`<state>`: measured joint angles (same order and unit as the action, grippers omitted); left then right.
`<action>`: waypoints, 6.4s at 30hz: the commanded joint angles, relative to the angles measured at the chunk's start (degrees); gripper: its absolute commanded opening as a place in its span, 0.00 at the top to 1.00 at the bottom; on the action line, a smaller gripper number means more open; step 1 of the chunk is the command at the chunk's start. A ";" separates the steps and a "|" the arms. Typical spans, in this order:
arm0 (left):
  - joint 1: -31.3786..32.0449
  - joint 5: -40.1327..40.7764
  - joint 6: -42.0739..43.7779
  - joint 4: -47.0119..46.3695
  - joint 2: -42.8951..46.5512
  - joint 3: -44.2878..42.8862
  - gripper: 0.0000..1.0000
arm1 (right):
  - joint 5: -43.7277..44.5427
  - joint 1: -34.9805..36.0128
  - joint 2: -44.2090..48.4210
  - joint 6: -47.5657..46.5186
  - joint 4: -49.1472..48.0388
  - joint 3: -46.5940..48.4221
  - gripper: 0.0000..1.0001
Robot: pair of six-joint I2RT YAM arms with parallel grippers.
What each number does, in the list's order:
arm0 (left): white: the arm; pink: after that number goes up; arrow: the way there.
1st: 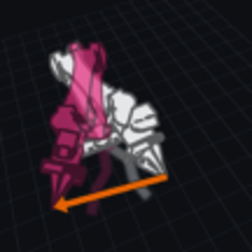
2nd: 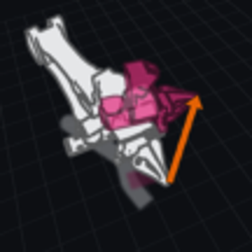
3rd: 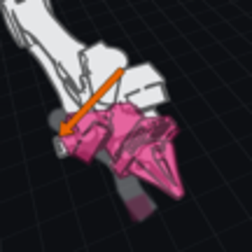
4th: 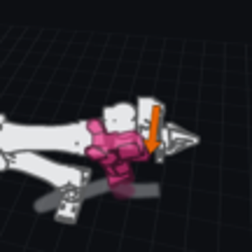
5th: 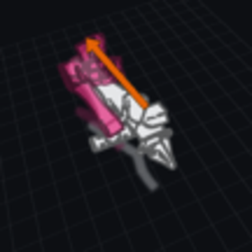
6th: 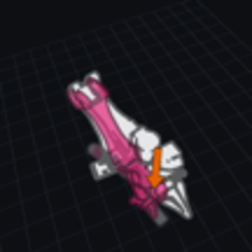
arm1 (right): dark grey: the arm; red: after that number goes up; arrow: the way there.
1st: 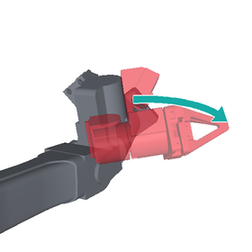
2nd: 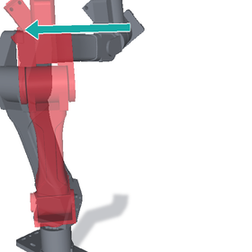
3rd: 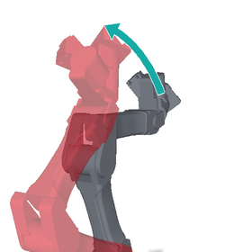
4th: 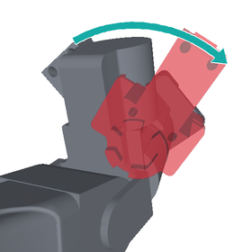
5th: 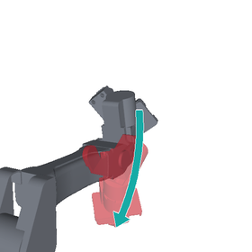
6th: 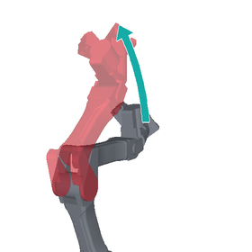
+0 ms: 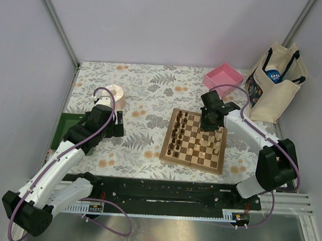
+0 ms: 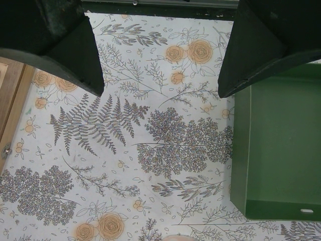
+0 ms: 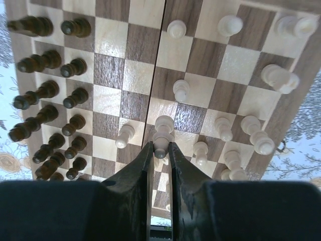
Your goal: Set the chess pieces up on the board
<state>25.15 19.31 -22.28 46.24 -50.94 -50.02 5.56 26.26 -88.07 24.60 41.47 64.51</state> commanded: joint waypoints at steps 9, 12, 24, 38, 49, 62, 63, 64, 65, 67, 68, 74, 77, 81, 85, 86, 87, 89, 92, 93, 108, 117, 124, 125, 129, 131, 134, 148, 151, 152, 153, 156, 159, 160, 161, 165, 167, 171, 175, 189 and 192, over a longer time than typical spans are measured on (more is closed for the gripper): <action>-0.27 -0.50 0.40 -2.03 0.93 -0.52 0.01 | 3.85 -7.70 10.81 -1.74 3.17 2.37 0.83; -0.27 -0.59 0.40 -2.12 0.84 -0.52 0.01 | 3.66 -10.08 11.17 -2.89 3.35 1.76 0.82; -0.27 -0.15 0.40 -2.03 0.58 -0.52 0.01 | 2.00 -14.04 6.34 -2.98 1.68 -0.26 0.83; -0.27 -0.33 0.49 -2.03 -0.04 -0.61 0.01 | 1.73 -14.48 2.82 -2.89 -0.16 -2.02 0.82; -0.36 -0.24 0.57 -2.03 -0.48 -0.69 0.01 | 2.26 -14.83 1.15 -2.80 -0.69 -2.72 0.82; -0.54 -0.33 0.66 -1.94 -0.92 -0.78 0.01 | 0.33 -15.71 -0.96 -2.01 -3.33 -4.31 0.82; -0.54 -0.41 0.66 -2.03 -1.00 -0.69 0.01 | 0.24 -15.71 -0.96 -2.01 -3.42 -4.39 0.82; -0.54 -0.50 0.66 -2.03 -1.01 -0.78 0.01 | 0.24 -15.80 -0.96 -2.01 -3.59 -4.57 0.82; -0.54 -0.59 0.66 -2.12 -1.01 -0.78 0.01 | 0.15 -15.80 -0.96 -2.01 -3.77 -4.66 0.82; -0.62 -0.50 0.66 -2.12 -1.09 -0.78 0.01 | 0.15 -15.80 -0.70 -2.01 -4.12 -4.74 0.82; -0.71 -0.59 0.66 -2.03 -1.09 -0.78 0.01 | 0.32 -15.89 -0.78 -1.93 -4.12 -4.75 0.82; -0.80 -0.59 0.66 -2.12 -1.18 -0.87 0.01 | 0.59 -15.80 -1.22 -1.92 -3.77 -4.75 0.81; -0.80 -0.77 0.75 -2.03 -1.36 -0.78 0.01 | 0.42 -15.89 -1.31 -1.84 -3.68 -4.66 0.78; -0.89 -0.94 0.75 -2.20 -1.36 -0.87 0.01 | -0.29 -15.80 -1.23 -1.92 -3.42 -4.48 0.74; -0.89 -1.20 0.75 -2.12 -1.36 -0.87 0.01 | -0.99 -15.89 -0.35 -1.92 -3.42 -4.31 0.66; -0.89 -1.21 0.75 -2.12 -1.44 -0.87 0.01 | -0.99 -15.89 0.00 -2.01 -3.33 -4.22 0.65; -0.89 -1.21 0.75 -2.03 -1.45 -0.87 0.01 | -0.91 -15.89 0.27 -2.01 -3.15 -4.13 0.63; -0.89 -1.29 0.75 -2.12 -1.36 -0.87 0.01 | -0.73 -15.89 1.23 -2.19 -2.72 -3.69 0.61; -0.98 -1.29 0.75 -2.03 -1.18 -0.96 0.01 | -0.47 -15.89 2.90 -2.36 -2.19 -2.99 0.58; -0.98 -1.29 0.75 -2.12 -1.18 -0.87 0.01 | 0.06 -15.98 3.60 -2.54 -1.75 -2.81 0.54; -0.98 -1.64 0.49 -2.03 -0.30 -0.87 0.01 | 1.91 -7.73 14.16 -6.94 3.17 0.18 0.48; -0.98 -2.17 0.22 -2.12 -0.04 -0.61 0.01 | -1.69 1.77 8.80 -1.84 -1.13 -5.09 0.49; -0.98 -2.26 0.22 -2.12 0.05 -0.61 0.01 | -2.22 3.36 5.02 -1.22 -2.36 -5.80 0.52; -0.98 -2.17 0.22 -2.12 0.14 -0.61 0.01 | -2.22 3.45 4.75 -1.13 -2.36 -5.97 0.52; -0.98 -2.17 0.22 -2.03 0.49 -0.52 0.01 | -1.96 3.53 3.44 -1.22 -3.06 -6.68 0.52; -0.98 -2.17 0.22 -2.12 0.58 -0.43 0.01 | -1.78 3.53 2.47 -1.31 -2.89 -6.50 0.53; -0.98 -2.17 0.22 -2.12 0.75 -0.43 0.01 | -1.70 3.62 1.85 -1.40 -2.98 -6.24 0.54; -0.98 -2.79 0.40 -2.12 -0.21 -0.43 0.01 | 0.50 3.62 0.09 -2.19 -3.06 -5.80 0.61; -0.98 -2.79 0.31 -2.12 -0.30 -0.43 0.01 | 0.41 3.53 0.27 -2.45 -3.07 -5.80 0.73; -0.98 -2.79 0.31 -2.12 -0.22 -0.43 0.01 | 0.50 3.62 0.27 -2.45 -3.15 -5.71 0.76; -0.98 -2.79 0.31 -2.12 -0.30 -0.43 0.01 | 0.68 3.62 0.53 -2.54 -2.98 -5.71 0.79; -0.98 -2.79 0.40 -2.12 -0.39 -0.43 0.01 | 0.94 3.62 2.20 -2.63 -2.19 -5.54 0.86; -0.98 -2.88 0.40 -2.20 -0.48 -0.43 0.01 | 1.03 3.62 6.76 -2.36 -1.83 -5.89 0.87; -0.98 -2.88 0.40 -2.12 -0.39 -0.52 0.01 | 1.64 3.62 8.77 -2.19 -1.66 -6.15 0.87; -1.06 -2.96 0.40 -2.12 -0.48 -0.52 0.01 | 2.25 3.62 10.62 -1.93 -1.57 -6.33 0.87; -0.98 -3.31 0.40 -2.12 -0.39 -0.61 0.01 | 4.71 3.62 18.27 -1.14 1.14 -7.03 0.87; -0.98 -3.40 0.40 -2.12 -0.39 -0.61 0.01 | 6.65 3.62 21.70 0.70 3.87 -8.25 0.87; -0.98 -3.23 0.40 -2.12 0.14 -0.52 0.01 | 6.74 3.53 28.20 4.83 8.00 -12.82 0.87; -0.98 -3.49 0.40 -2.12 -0.04 -0.60 0.01 | 3.67 3.53 33.40 7.39 10.55 -16.78 0.87; -0.98 -2.96 0.40 -2.03 -0.57 -0.61 0.01 | -0.12 3.53 30.16 9.68 12.22 -21.10 0.87; -0.98 -2.87 0.40 -2.03 -0.65 -0.60 0.01 | 2.69 3.53 27.87 9.59 11.44 -20.83 0.87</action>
<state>24.38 16.67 -22.28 46.24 -51.51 -50.02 5.41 29.36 -57.84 33.54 53.06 43.09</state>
